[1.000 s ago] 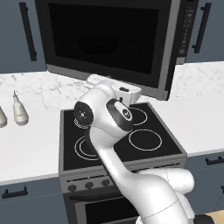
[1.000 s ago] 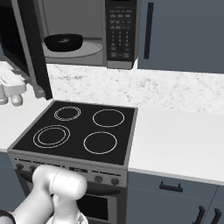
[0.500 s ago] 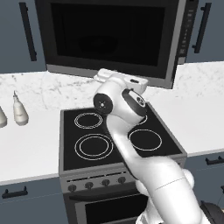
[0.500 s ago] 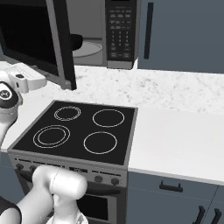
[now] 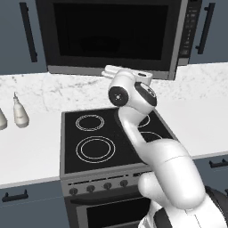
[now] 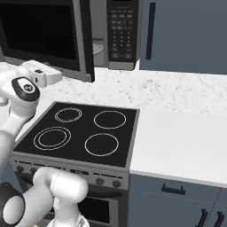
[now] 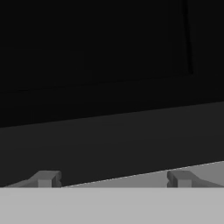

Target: Open the microwave, place the bowl with waffle inside the microwave, then close the microwave door and turn it on.

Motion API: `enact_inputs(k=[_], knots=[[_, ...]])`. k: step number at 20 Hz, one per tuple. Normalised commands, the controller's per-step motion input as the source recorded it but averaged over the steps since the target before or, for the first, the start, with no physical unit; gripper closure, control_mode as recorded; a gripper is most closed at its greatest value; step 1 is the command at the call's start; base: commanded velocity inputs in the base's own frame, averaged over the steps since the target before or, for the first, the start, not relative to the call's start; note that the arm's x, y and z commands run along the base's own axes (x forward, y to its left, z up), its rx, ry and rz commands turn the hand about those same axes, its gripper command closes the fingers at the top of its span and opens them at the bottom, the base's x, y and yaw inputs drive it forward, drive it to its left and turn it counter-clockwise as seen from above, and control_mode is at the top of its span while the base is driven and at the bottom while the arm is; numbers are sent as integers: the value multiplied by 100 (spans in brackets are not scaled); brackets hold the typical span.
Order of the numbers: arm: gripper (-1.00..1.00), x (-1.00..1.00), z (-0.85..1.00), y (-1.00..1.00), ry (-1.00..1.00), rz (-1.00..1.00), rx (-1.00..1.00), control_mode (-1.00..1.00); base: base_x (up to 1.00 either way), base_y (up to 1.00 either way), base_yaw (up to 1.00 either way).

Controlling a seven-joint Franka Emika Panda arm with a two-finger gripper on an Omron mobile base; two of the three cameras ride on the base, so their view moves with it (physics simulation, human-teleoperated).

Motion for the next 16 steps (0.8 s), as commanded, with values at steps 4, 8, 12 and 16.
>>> enact_inputs(k=[4, 8, 12, 16], knots=[[-100, 43, 4, -15, 0, 9, 0, -100, 0, 0, 0], [-100, 37, 3, -13, 0, 8, 0, -100, 0, 0, 0], [-100, 28, 2, -5, 0, 6, 0, -100, 0, 0, 0], [-100, 20, 5, 0, 0, 1, 0, -100, 0, 0, 0]])
